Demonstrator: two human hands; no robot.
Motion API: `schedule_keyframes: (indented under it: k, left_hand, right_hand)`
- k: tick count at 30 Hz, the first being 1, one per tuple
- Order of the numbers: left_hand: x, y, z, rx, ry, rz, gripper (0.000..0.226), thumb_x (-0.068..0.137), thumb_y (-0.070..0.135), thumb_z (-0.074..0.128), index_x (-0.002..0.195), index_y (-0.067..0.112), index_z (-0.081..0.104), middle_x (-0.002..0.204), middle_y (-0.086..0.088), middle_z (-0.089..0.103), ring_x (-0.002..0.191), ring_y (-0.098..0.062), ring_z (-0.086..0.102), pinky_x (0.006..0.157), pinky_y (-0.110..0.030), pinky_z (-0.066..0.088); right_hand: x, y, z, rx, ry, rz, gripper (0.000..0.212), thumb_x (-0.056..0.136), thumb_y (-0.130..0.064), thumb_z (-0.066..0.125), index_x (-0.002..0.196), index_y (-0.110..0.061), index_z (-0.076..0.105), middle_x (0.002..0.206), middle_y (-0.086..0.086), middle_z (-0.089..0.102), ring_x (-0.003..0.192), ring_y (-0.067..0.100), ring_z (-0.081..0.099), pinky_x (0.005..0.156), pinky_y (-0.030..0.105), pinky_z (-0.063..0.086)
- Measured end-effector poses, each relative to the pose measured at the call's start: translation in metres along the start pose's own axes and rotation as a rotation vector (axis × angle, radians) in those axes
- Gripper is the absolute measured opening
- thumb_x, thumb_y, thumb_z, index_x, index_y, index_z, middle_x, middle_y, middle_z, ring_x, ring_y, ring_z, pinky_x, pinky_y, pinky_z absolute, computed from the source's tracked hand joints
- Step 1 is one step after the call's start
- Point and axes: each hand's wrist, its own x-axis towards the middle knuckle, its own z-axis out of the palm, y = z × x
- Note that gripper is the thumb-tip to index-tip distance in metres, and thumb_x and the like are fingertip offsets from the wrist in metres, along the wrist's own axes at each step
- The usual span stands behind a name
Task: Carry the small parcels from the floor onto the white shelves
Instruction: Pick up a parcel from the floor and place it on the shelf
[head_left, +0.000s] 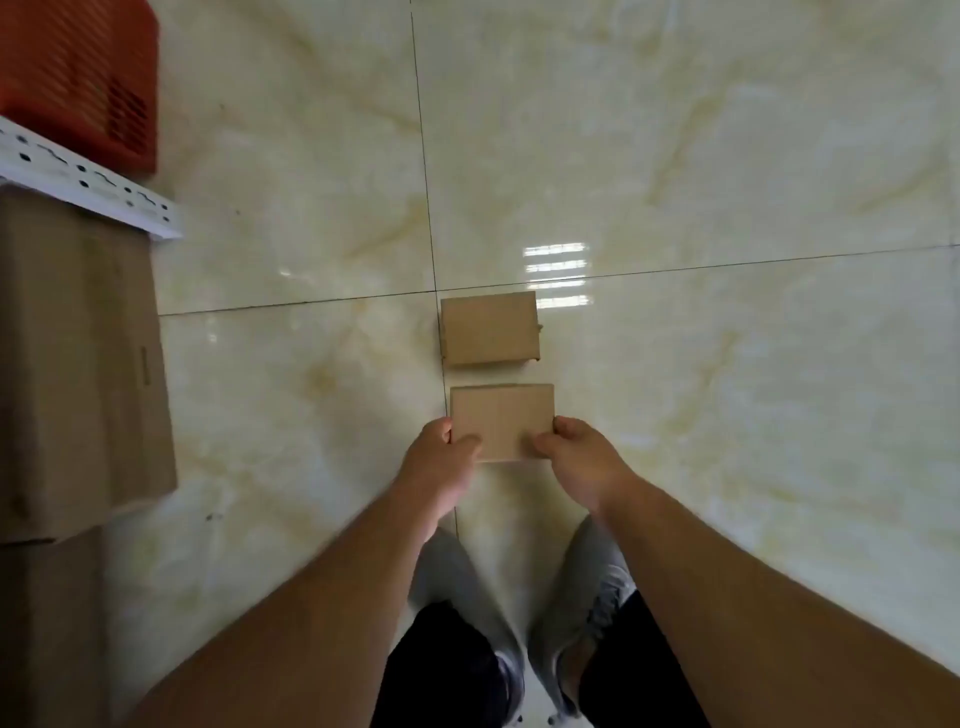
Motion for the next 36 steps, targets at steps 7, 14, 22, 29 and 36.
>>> schedule_keyframes:
  k: [7,14,22,29,36]
  left_hand:
    - [-0.197,0.084,-0.058,-0.07,-0.008,0.123,0.057,0.098,0.021,0.063,0.154,0.022,0.05,0.147,0.002,0.06,0.125,-0.016,0.061,0.102,-0.03,0.044]
    - [-0.429,0.215,-0.132,-0.1,-0.033,0.398,0.037,0.104,0.015,0.062,0.13,0.041,0.059,0.108,0.021,0.068,0.092,0.01,0.068,0.072,-0.001,0.047]
    - [-0.583,0.31,-0.158,-0.258,0.043,0.586,0.041,0.086,0.045,0.071,0.123,0.032,0.061,0.126,0.013,0.068,0.124,-0.011,0.064,0.116,-0.046,0.048]
    - [-0.64,0.373,-0.113,-0.162,0.134,0.755,0.042,0.102,0.048,0.06,0.142,0.037,0.06,0.141,0.002,0.064,0.125,-0.016,0.066,0.115,-0.047,0.05]
    - [-0.67,0.438,-0.043,-0.229,0.224,0.831,0.05,0.1,0.022,0.072,0.147,0.03,0.059,0.141,0.006,0.067,0.13,-0.011,0.064,0.115,-0.043,0.051]
  right_hand:
    - [-0.208,-0.072,-0.056,0.077,0.098,-0.1,0.06,0.109,-0.037,0.056,0.166,-0.023,0.042,0.144,0.005,0.067,0.124,0.022,0.062,0.105,0.034,0.043]
    - [-0.427,-0.181,-0.122,0.205,0.229,-0.361,0.033,0.106,-0.054,0.052,0.135,-0.04,0.06,0.128,-0.01,0.07,0.128,0.021,0.066,0.119,0.049,0.049]
    - [-0.579,-0.242,-0.186,0.354,0.272,-0.532,0.025,0.106,-0.051,0.056,0.111,-0.027,0.063,0.121,0.0,0.071,0.124,0.025,0.068,0.116,0.052,0.052]
    - [-0.622,-0.266,-0.271,0.288,0.34,-0.681,0.025,0.107,-0.04,0.056,0.12,-0.021,0.065,0.127,0.003,0.071,0.12,0.024,0.069,0.11,0.044,0.054]
    - [-0.645,-0.277,-0.377,0.264,0.234,-0.836,0.045,0.108,-0.009,0.05,0.133,-0.044,0.064,0.137,-0.013,0.07,0.126,0.007,0.066,0.103,0.03,0.051]
